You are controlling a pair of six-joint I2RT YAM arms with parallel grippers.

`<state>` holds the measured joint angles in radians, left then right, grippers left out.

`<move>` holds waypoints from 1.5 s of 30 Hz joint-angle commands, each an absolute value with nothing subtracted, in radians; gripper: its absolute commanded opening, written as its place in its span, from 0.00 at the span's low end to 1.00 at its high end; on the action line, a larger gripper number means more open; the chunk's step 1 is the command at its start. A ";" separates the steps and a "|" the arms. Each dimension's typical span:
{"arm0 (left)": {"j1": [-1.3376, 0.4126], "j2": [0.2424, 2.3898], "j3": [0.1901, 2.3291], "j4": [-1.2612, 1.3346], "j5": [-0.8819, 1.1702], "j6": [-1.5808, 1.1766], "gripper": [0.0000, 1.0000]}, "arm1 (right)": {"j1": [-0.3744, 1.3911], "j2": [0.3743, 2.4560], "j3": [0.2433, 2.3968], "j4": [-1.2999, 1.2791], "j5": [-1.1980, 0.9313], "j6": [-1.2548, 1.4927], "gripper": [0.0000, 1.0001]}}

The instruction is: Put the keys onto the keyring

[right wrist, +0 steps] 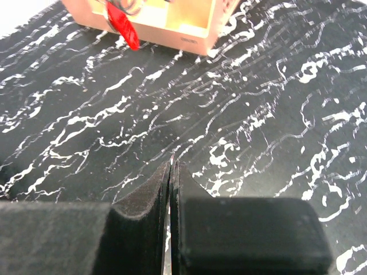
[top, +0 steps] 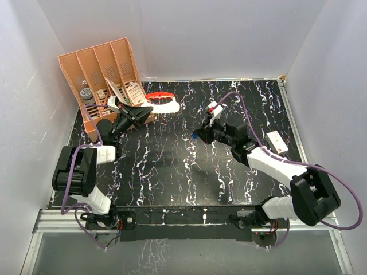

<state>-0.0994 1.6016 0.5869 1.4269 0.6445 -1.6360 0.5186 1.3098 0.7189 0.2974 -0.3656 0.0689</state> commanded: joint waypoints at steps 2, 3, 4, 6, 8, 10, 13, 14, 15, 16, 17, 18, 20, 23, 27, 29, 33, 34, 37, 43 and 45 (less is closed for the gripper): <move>-0.094 1.557 0.595 1.451 0.635 -1.601 0.00 | 0.504 1.286 0.701 0.511 -0.521 0.046 0.00; -0.094 1.549 0.597 1.437 0.632 -1.593 0.00 | 0.504 1.292 0.703 0.522 -0.534 0.052 0.00; -0.095 1.541 0.600 1.421 0.629 -1.584 0.00 | 0.503 1.301 0.708 0.530 -0.544 0.061 0.00; -0.097 1.520 0.606 1.385 0.624 -1.560 0.00 | 0.502 1.315 0.724 0.530 -0.575 0.069 0.00; -0.099 1.503 0.611 1.354 0.619 -1.544 0.00 | 0.502 1.325 0.732 0.544 -0.597 0.083 0.00; -0.102 1.488 0.615 1.327 0.615 -1.531 0.00 | 0.502 1.332 0.734 0.572 -0.610 0.104 0.00; -0.104 1.474 0.617 1.303 0.608 -1.521 0.00 | 0.502 1.344 0.758 0.574 -0.635 0.142 0.00; -0.108 1.469 0.619 1.296 0.606 -1.516 0.00 | 0.502 1.347 0.766 0.572 -0.640 0.163 0.00; -0.111 1.465 0.620 1.285 0.603 -1.510 0.00 | 0.503 1.351 0.770 0.578 -0.640 0.184 0.00; -0.115 1.460 0.623 1.274 0.601 -1.502 0.00 | 0.505 1.353 0.771 0.593 -0.644 0.201 0.00; -0.120 1.457 0.625 1.266 0.597 -1.494 0.00 | 0.511 1.357 0.772 0.602 -0.647 0.212 0.00; -0.124 1.455 0.627 1.258 0.594 -1.486 0.00 | 0.515 1.360 0.776 0.603 -0.640 0.216 0.00; -0.135 1.455 0.631 1.249 0.588 -1.472 0.00 | 0.525 1.366 0.784 0.603 -0.638 0.234 0.00; -0.146 1.463 0.633 1.251 0.584 -1.465 0.00 | 0.536 1.374 0.794 0.613 -0.626 0.262 0.00; -0.163 1.478 0.640 1.247 0.576 -1.452 0.00 | 0.556 1.379 0.811 0.618 -0.608 0.279 0.00; -0.175 1.481 0.649 1.235 0.572 -1.441 0.00 | 0.560 1.384 0.822 0.620 -0.600 0.292 0.00; -0.195 1.485 0.658 1.216 0.562 -1.423 0.00 | 0.565 1.387 0.834 0.632 -0.579 0.319 0.00; -0.199 1.484 0.661 1.212 0.560 -1.418 0.00 | 0.567 1.387 0.835 0.636 -0.575 0.322 0.00; -0.210 1.478 0.665 1.173 0.551 -1.400 0.00 | 0.571 1.391 0.852 0.633 -0.558 0.328 0.00; -0.223 1.465 0.674 1.141 0.539 -1.381 0.00 | 0.594 1.400 0.893 0.611 -0.516 0.328 0.00; -0.227 1.461 0.675 1.132 0.536 -1.378 0.00 | 0.602 1.407 0.912 0.594 -0.499 0.326 0.00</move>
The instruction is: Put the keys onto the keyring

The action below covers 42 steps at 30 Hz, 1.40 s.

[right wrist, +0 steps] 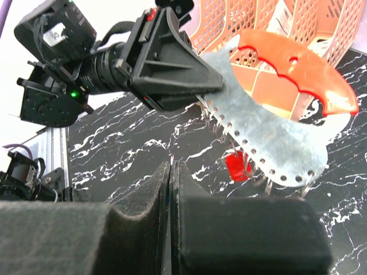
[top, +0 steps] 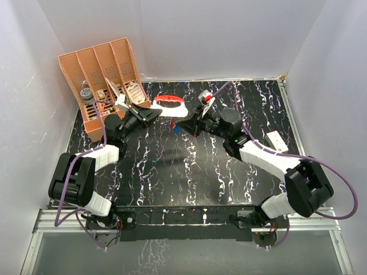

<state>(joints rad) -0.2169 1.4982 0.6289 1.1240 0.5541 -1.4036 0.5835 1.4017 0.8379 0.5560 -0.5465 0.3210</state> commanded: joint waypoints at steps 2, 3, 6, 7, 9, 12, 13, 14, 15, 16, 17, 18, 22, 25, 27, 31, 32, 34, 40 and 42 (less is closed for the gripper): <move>-0.231 1.455 0.676 1.124 0.530 -1.374 0.00 | 0.609 1.413 0.924 0.587 -0.491 0.329 0.00; -0.232 1.453 0.678 1.116 0.527 -1.370 0.00 | 0.612 1.416 0.929 0.583 -0.488 0.331 0.00; -0.238 1.441 0.679 1.091 0.517 -1.358 0.00 | 0.625 1.424 0.945 0.566 -0.468 0.332 0.00; -0.238 1.438 0.682 1.085 0.514 -1.354 0.00 | 0.630 1.427 0.950 0.563 -0.464 0.333 0.00; -0.241 1.434 0.687 1.071 0.511 -1.346 0.00 | 0.638 1.436 0.960 0.552 -0.457 0.330 0.00; -0.248 1.427 0.691 1.057 0.503 -1.338 0.00 | 0.646 1.448 0.969 0.537 -0.446 0.330 0.00; -0.249 1.424 0.690 1.052 0.500 -1.337 0.00 | 0.649 1.452 0.971 0.533 -0.441 0.330 0.00; -0.251 1.422 0.690 1.049 0.497 -1.334 0.00 | 0.650 1.454 0.972 0.528 -0.435 0.331 0.00; -0.252 1.419 0.692 1.044 0.496 -1.331 0.00 | 0.651 1.456 0.973 0.524 -0.431 0.334 0.00; -0.253 1.414 0.692 1.038 0.492 -1.328 0.00 | 0.652 1.458 0.972 0.522 -0.426 0.339 0.00; -0.254 1.410 0.693 1.033 0.490 -1.325 0.00 | 0.652 1.460 0.971 0.522 -0.419 0.345 0.00; -0.255 1.407 0.692 1.028 0.487 -1.322 0.00 | 0.652 1.461 0.971 0.520 -0.417 0.350 0.00; -0.260 1.392 0.691 1.010 0.475 -1.308 0.00 | 0.655 1.462 0.961 0.528 -0.398 0.354 0.00; -0.261 1.385 0.692 0.999 0.471 -1.302 0.00 | 0.655 1.464 0.965 0.522 -0.390 0.359 0.00; -0.262 1.384 0.694 0.997 0.469 -1.300 0.00 | 0.654 1.468 0.968 0.520 -0.385 0.363 0.00; -0.266 1.381 0.692 0.992 0.464 -1.297 0.00 | 0.656 1.472 0.975 0.518 -0.373 0.388 0.00; -0.266 1.379 0.693 0.990 0.460 -1.295 0.00 | 0.658 1.472 0.977 0.519 -0.370 0.394 0.00; -0.268 1.378 0.693 0.981 0.455 -1.292 0.00 | 0.668 1.473 0.975 0.523 -0.358 0.403 0.00; -0.279 1.360 0.690 0.945 0.412 -1.274 0.00 | 0.691 1.465 0.962 0.538 -0.300 0.434 0.00; -0.284 1.338 0.692 0.928 0.394 -1.264 0.00 | 0.699 1.456 0.951 0.547 -0.267 0.449 0.00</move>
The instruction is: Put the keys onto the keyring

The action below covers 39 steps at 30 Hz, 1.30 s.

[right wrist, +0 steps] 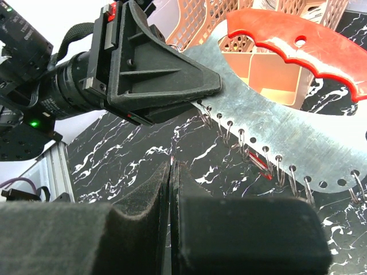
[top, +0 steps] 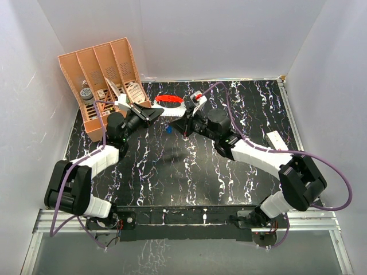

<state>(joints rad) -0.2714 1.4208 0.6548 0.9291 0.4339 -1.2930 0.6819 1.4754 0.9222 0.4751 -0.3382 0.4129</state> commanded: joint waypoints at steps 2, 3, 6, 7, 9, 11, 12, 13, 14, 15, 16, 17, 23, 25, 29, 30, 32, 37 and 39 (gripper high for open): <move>-0.288 1.327 0.693 0.912 0.376 -1.255 0.00 | 0.703 1.449 0.944 0.548 -0.245 0.455 0.00; -0.291 1.322 0.694 0.904 0.367 -1.250 0.00 | 0.706 1.446 0.940 0.548 -0.232 0.459 0.00; -0.301 1.305 0.692 0.881 0.333 -1.237 0.00 | 0.708 1.434 0.931 0.539 -0.201 0.468 0.00; -0.306 1.299 0.690 0.871 0.321 -1.232 0.00 | 0.710 1.432 0.926 0.539 -0.195 0.468 0.00; -0.315 1.290 0.691 0.858 0.303 -1.223 0.00 | 0.710 1.424 0.913 0.550 -0.185 0.468 0.00; -0.321 1.282 0.688 0.846 0.284 -1.216 0.00 | 0.710 1.417 0.900 0.568 -0.178 0.467 0.00; -0.326 1.277 0.687 0.840 0.272 -1.211 0.00 | 0.710 1.414 0.894 0.571 -0.173 0.466 0.00; -0.332 1.270 0.685 0.835 0.261 -1.206 0.00 | 0.710 1.413 0.890 0.575 -0.170 0.467 0.00; -0.336 1.266 0.685 0.824 0.251 -1.200 0.00 | 0.710 1.413 0.889 0.577 -0.169 0.466 0.00; -0.339 1.262 0.685 0.816 0.241 -1.196 0.00 | 0.710 1.412 0.889 0.577 -0.167 0.466 0.00; -0.343 1.259 0.684 0.812 0.235 -1.193 0.00 | 0.710 1.412 0.889 0.578 -0.166 0.466 0.00; -0.347 1.257 0.683 0.812 0.229 -1.192 0.00 | 0.710 1.411 0.890 0.578 -0.165 0.466 0.00; -0.356 1.255 0.679 0.809 0.213 -1.188 0.00 | 0.710 1.417 0.904 0.568 -0.160 0.475 0.00; -0.359 1.254 0.678 0.807 0.207 -1.187 0.00 | 0.710 1.421 0.911 0.564 -0.162 0.485 0.00; -0.366 1.249 0.678 0.800 0.199 -1.181 0.00 | 0.710 1.426 0.918 0.564 -0.164 0.492 0.00; -0.367 1.248 0.679 0.798 0.196 -1.178 0.00 | 0.710 1.427 0.920 0.562 -0.163 0.492 0.00; -0.369 1.244 0.681 0.791 0.192 -1.174 0.00 | 0.710 1.430 0.927 0.555 -0.162 0.493 0.00; -0.378 1.242 0.684 0.781 0.182 -1.168 0.00 | 0.710 1.441 0.943 0.542 -0.158 0.498 0.00; -0.381 1.239 0.688 0.771 0.175 -1.163 0.00 | 0.710 1.444 0.946 0.541 -0.156 0.502 0.00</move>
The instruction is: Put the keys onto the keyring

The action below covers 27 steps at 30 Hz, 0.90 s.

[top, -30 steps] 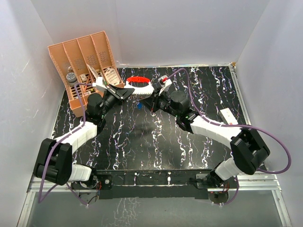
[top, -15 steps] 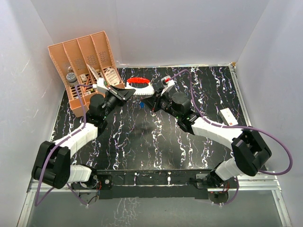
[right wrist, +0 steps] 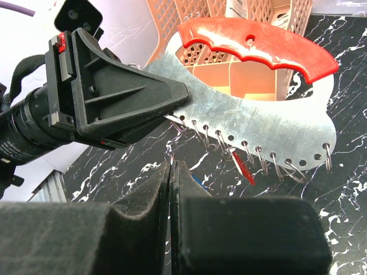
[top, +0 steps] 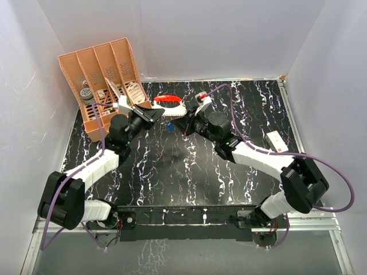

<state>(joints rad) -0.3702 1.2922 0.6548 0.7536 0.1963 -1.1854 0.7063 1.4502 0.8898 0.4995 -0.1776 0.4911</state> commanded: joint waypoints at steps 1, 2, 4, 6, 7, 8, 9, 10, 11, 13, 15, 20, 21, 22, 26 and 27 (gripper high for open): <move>-0.385 1.236 0.689 0.765 0.170 -1.160 0.00 | 0.710 1.445 0.946 0.540 -0.154 0.504 0.00; -0.386 1.234 0.690 0.761 0.166 -1.157 0.00 | 0.710 1.447 0.947 0.540 -0.152 0.507 0.00; -0.389 1.233 0.693 0.753 0.160 -1.152 0.00 | 0.710 1.450 0.950 0.539 -0.151 0.510 0.00; -0.392 1.231 0.696 0.747 0.155 -1.149 0.00 | 0.710 1.453 0.954 0.534 -0.149 0.516 0.00; -0.395 1.230 0.698 0.744 0.151 -1.148 0.00 | 0.711 1.455 0.956 0.531 -0.148 0.518 0.00; -0.397 1.231 0.697 0.741 0.148 -1.145 0.00 | 0.712 1.456 0.958 0.527 -0.148 0.520 0.00; -0.399 1.229 0.699 0.738 0.144 -1.142 0.00 | 0.710 1.457 0.958 0.525 -0.146 0.522 0.00; -0.401 1.228 0.701 0.735 0.141 -1.139 0.00 | 0.711 1.457 0.957 0.526 -0.142 0.526 0.00; -0.403 1.226 0.702 0.730 0.134 -1.136 0.00 | 0.712 1.456 0.957 0.525 -0.140 0.528 0.00; -0.408 1.223 0.702 0.724 0.125 -1.131 0.00 | 0.711 1.456 0.954 0.525 -0.137 0.533 0.00; -0.412 1.220 0.701 0.721 0.118 -1.128 0.00 | 0.712 1.454 0.953 0.524 -0.133 0.541 0.00; -0.420 1.210 0.703 0.713 0.100 -1.120 0.00 | 0.711 1.428 0.923 0.530 -0.130 0.569 0.00; -0.421 1.206 0.703 0.709 0.099 -1.117 0.00 | 0.711 1.417 0.907 0.542 -0.130 0.577 0.00; -0.422 1.201 0.703 0.704 0.094 -1.114 0.00 | 0.712 1.405 0.891 0.549 -0.127 0.581 0.00; -0.430 1.173 0.703 0.680 0.074 -1.100 0.00 | 0.712 1.354 0.828 0.548 -0.119 0.573 0.00; -0.433 1.163 0.700 0.676 0.064 -1.098 0.00 | 0.713 1.341 0.816 0.543 -0.119 0.567 0.00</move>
